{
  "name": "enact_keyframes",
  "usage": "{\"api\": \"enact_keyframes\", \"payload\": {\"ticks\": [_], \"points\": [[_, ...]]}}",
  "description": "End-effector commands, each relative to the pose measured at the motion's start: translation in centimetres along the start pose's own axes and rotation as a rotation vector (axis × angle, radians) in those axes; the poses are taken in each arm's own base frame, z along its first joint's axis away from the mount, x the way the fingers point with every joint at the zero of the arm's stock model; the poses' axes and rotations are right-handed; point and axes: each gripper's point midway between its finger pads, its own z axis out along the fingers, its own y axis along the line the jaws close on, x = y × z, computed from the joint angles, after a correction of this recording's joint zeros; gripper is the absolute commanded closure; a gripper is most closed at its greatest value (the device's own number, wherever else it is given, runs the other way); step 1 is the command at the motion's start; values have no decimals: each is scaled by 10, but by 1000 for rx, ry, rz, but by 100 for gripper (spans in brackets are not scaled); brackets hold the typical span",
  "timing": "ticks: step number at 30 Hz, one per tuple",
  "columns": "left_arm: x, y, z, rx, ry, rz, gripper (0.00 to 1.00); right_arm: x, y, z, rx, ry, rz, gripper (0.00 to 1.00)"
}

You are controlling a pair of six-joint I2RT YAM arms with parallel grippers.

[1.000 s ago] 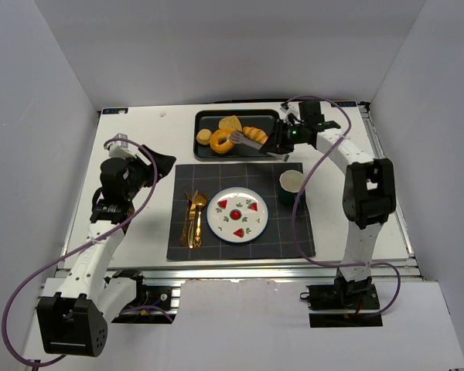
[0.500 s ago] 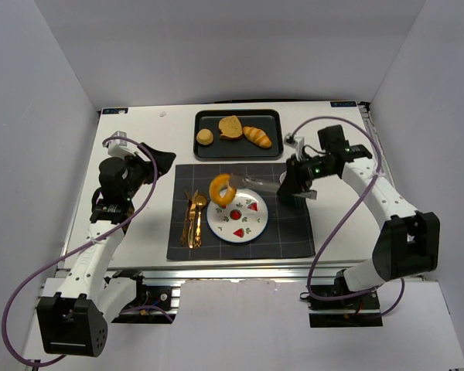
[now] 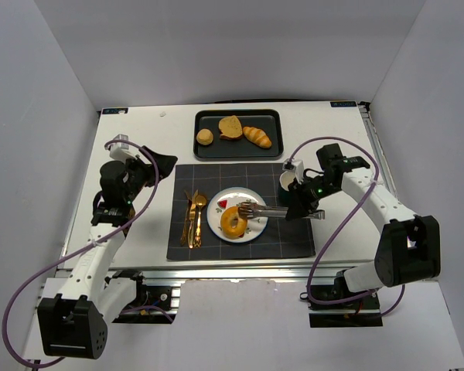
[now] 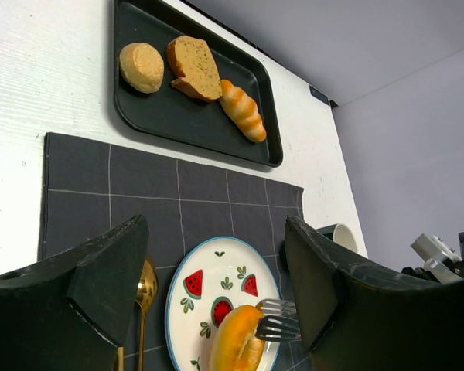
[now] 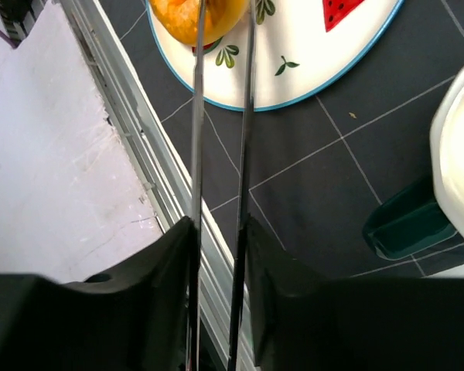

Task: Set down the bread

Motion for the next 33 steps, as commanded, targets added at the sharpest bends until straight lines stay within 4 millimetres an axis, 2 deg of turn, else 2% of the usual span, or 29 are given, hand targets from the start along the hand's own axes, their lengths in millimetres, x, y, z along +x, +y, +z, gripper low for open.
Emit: {"api": "enact_keyframes", "payload": {"ticks": [1,7,15,16,18,19,20,21,22,23,24,26,27,30,33], "points": [[-7,-8,-6,33,-31,22,19,-17,-2,-6,15,-37,-51,61],[-8,-9,-8,30,-35,21,19,-36,-6,-12,39,-80,-88,50],[-11,-10,-5,30,-33,22,19,-57,-13,-18,77,-124,-128,49],[-11,-11,-5,32,-33,23,19,-61,-15,-19,83,-134,-129,50],[-12,-12,-3,34,-32,21,19,-86,-22,-23,112,-188,-134,52],[-13,-12,-2,35,-31,21,19,-97,-28,-26,132,-209,-128,53],[-13,-12,-1,33,-29,20,19,-124,-38,-36,192,-260,-157,55],[-13,-13,0,35,-27,19,19,-134,-48,-34,205,-272,-104,56],[-13,-12,0,31,-21,17,20,-162,-59,-48,270,-328,-134,58],[-13,-11,1,30,-20,16,20,-157,-70,-42,287,-306,-87,58],[-13,-12,1,31,-21,11,20,-179,-84,-46,319,-326,-114,59],[-14,-13,1,33,-23,7,20,-195,-110,-49,394,-316,-151,59],[-13,-12,1,29,-24,3,20,-212,-128,-48,412,-313,-159,59],[-13,-11,-1,24,-32,-4,20,-236,-154,-43,415,-280,-228,60],[-13,-9,-2,13,-36,-5,20,-251,-171,-31,486,-232,-434,59]]}}
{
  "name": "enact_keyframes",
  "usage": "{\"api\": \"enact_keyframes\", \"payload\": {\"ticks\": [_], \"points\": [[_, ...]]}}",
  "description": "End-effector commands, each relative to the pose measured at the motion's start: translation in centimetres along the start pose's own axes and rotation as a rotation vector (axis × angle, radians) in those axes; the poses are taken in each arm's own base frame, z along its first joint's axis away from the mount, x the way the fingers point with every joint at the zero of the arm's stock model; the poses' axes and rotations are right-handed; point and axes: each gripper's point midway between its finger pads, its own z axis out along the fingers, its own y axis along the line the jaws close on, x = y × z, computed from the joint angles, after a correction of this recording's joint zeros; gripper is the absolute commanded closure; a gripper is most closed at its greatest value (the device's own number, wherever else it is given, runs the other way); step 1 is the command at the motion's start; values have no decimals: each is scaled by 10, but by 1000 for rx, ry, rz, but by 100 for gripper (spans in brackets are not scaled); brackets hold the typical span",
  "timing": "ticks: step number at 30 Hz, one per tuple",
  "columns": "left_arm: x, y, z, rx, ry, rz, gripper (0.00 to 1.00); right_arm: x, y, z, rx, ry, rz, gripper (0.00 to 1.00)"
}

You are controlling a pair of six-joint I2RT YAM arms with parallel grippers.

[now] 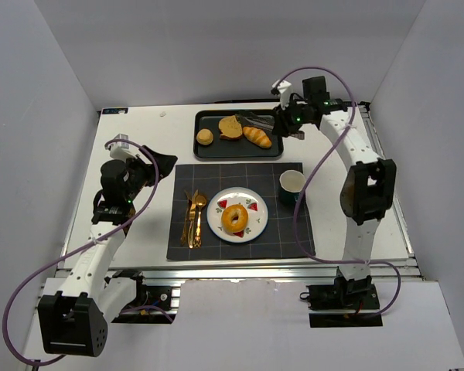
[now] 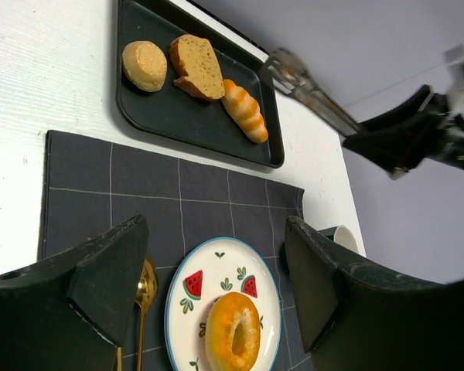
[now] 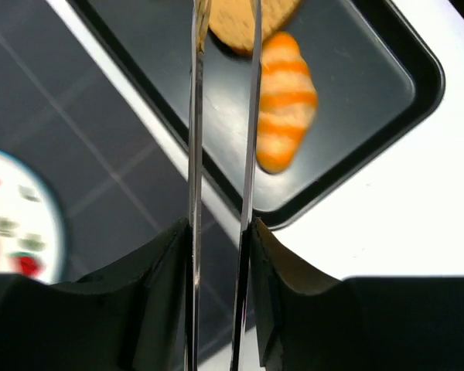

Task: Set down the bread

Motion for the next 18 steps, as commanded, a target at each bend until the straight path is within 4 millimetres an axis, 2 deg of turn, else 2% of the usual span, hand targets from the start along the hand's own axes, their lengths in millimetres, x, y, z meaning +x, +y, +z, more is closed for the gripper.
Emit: {"api": "enact_keyframes", "payload": {"ticks": [1,5,9,18], "points": [[-13,-10,-6,17,-42,6,20,-17,-13,13,68,-1,-250,59],[-12,-7,-7,3,-40,6,20,-24,-15,28,73,22,-485,57],[-11,-5,-6,-2,-39,5,20,-19,-9,41,58,51,-570,57],[-10,-5,1,7,-23,7,20,-6,-17,61,110,90,-627,56]]}}
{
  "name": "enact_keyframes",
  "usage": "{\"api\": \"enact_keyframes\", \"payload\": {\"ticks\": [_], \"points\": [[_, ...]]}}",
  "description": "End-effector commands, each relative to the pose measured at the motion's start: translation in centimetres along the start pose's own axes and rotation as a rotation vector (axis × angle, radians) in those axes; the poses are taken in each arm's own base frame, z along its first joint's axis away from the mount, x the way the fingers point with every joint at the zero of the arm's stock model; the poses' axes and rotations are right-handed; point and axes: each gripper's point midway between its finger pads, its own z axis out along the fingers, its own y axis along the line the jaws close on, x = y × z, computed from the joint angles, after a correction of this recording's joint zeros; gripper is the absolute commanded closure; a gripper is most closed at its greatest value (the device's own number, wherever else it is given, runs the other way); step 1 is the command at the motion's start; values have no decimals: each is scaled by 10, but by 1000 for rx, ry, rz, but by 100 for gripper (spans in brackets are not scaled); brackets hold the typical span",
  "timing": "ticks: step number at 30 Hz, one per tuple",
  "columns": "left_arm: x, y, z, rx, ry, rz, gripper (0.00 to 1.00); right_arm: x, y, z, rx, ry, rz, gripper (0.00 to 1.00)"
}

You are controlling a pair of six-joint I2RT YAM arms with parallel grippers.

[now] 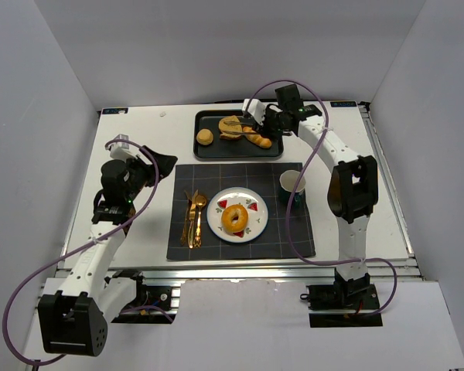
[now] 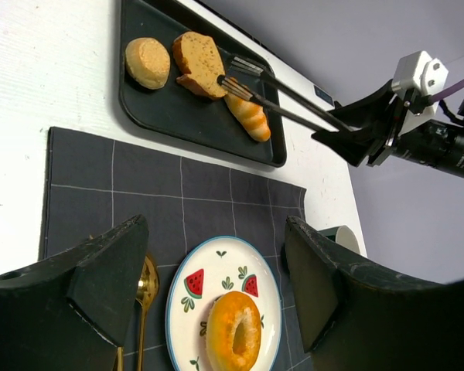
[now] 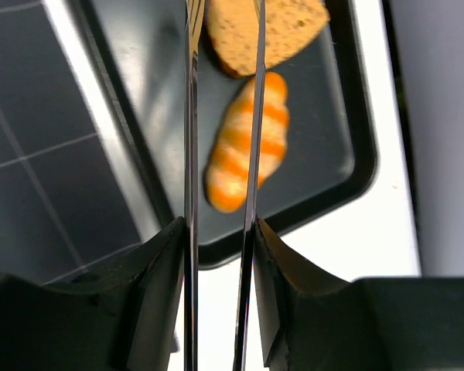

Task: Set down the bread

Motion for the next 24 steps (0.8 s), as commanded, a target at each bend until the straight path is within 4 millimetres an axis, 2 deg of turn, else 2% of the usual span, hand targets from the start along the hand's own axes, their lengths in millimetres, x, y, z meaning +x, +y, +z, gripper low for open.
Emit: {"api": "enact_keyframes", "payload": {"ticks": [1,9,24], "points": [[-10,-7,2,15,-21,12,20,0,-20,5,79,4,-69,56],[-7,-2,1,5,-26,7,20,11,-11,20,47,44,-92,55],[-7,-1,-3,3,-36,10,20,11,-2,28,25,67,-104,54]]}}
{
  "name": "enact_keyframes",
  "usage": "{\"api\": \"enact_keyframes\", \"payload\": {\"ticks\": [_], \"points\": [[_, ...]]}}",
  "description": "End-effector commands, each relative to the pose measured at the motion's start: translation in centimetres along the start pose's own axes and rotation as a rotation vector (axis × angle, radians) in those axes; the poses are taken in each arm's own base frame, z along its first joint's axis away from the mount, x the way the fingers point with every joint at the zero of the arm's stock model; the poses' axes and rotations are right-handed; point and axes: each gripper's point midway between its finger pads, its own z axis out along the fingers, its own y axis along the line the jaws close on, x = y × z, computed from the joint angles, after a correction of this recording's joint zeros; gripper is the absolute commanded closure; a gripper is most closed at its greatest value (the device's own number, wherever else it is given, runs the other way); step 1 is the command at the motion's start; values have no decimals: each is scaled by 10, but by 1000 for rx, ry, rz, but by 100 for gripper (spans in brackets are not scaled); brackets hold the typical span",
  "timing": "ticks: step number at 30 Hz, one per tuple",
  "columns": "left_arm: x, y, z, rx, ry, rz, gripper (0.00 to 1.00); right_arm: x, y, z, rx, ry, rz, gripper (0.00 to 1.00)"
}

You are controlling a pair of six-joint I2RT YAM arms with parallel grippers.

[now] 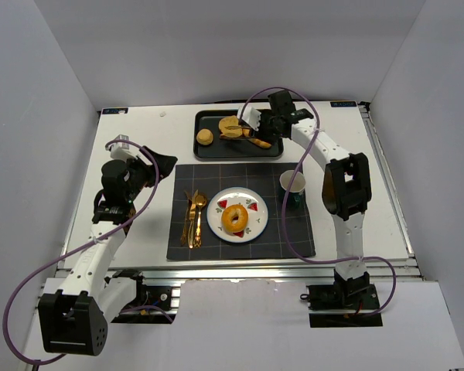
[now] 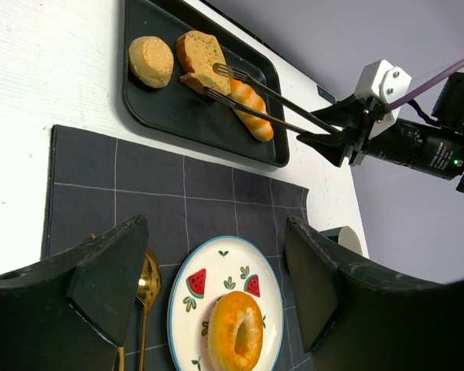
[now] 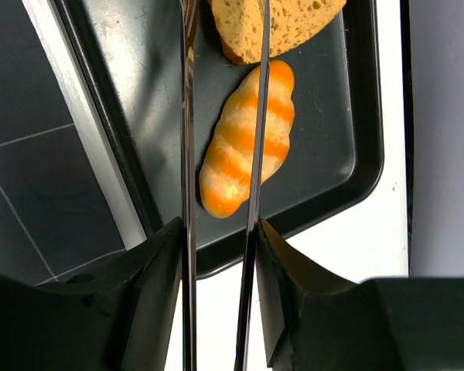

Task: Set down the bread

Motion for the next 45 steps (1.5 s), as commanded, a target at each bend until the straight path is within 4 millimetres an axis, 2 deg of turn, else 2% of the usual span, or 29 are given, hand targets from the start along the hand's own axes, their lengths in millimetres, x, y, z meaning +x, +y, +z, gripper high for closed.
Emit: {"api": "enact_keyframes", "payload": {"ticks": [1,9,15,18,19,21,24,27,30,31,36,39,45], "points": [[-9,-4,-5,10,-41,12,19,-6,-2,1,10,-8,-20,54],[-9,-5,-3,19,-41,9,20,11,-2,13,37,67,-20,54],[-11,-7,-3,19,-41,14,20,16,-2,20,50,95,-51,56],[-11,-6,-3,16,-43,14,19,18,-2,21,59,102,-62,62],[-11,-7,-4,19,-44,14,20,17,-2,18,63,100,-66,70],[-12,-7,-4,17,-45,14,20,14,-3,14,68,89,-75,80],[-13,-8,-4,19,-47,17,20,10,0,9,68,66,-68,87],[-13,-9,-5,21,-49,17,20,-4,-3,-4,82,17,-61,95],[-13,-9,-5,21,-49,17,20,-21,-8,-22,100,-39,-38,96],[-14,-9,-5,22,-52,18,20,-30,-13,-34,118,-63,-34,97],[-14,-10,-8,25,-58,20,20,-56,-6,-66,104,-157,9,98],[-15,-11,-10,24,-62,22,20,-63,13,-88,53,-193,18,98],[-19,-13,-16,26,-83,27,20,-58,90,-147,-90,-257,-5,98]]}}
